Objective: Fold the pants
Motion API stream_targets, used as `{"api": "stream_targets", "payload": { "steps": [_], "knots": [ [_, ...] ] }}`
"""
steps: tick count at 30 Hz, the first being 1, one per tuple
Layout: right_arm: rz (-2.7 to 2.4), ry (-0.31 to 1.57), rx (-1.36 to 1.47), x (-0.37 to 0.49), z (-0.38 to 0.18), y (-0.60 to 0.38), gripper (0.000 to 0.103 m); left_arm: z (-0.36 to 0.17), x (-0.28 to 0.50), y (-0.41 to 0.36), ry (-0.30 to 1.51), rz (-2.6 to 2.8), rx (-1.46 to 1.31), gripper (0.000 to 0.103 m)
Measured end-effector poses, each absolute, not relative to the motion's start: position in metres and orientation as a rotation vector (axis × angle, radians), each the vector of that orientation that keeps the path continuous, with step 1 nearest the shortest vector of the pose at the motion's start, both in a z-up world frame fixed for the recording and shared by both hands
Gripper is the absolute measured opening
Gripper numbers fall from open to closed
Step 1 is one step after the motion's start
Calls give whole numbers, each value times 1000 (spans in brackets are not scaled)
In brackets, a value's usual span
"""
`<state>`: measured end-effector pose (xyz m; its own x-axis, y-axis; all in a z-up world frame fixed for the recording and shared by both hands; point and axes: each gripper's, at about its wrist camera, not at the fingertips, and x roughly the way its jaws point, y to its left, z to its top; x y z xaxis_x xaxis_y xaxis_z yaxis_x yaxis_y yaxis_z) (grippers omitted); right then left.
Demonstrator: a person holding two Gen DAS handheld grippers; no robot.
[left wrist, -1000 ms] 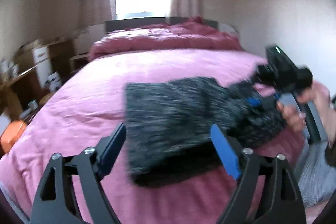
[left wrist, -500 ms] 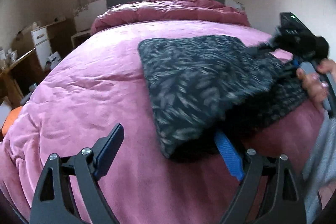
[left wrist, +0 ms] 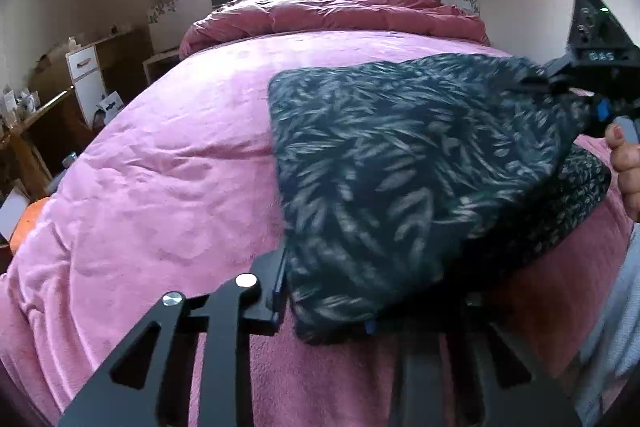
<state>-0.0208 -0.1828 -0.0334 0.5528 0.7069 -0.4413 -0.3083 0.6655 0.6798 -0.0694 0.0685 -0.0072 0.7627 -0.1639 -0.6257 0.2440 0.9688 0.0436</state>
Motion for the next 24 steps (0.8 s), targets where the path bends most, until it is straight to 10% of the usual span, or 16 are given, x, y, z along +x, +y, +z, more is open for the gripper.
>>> {"api": "stream_targets", "payload": {
  "steps": [8, 18, 24],
  "knots": [
    [601, 590, 543, -58, 5, -236, 12, 22, -85, 21, 599, -241, 300, 20],
    [286, 973, 570, -36, -61, -267, 12, -10, -101, -26, 577, -258, 522, 26],
    [317, 974, 705, -41, -67, -274, 32, -9, -108, -23, 574, -262, 484, 30]
  ]
}}
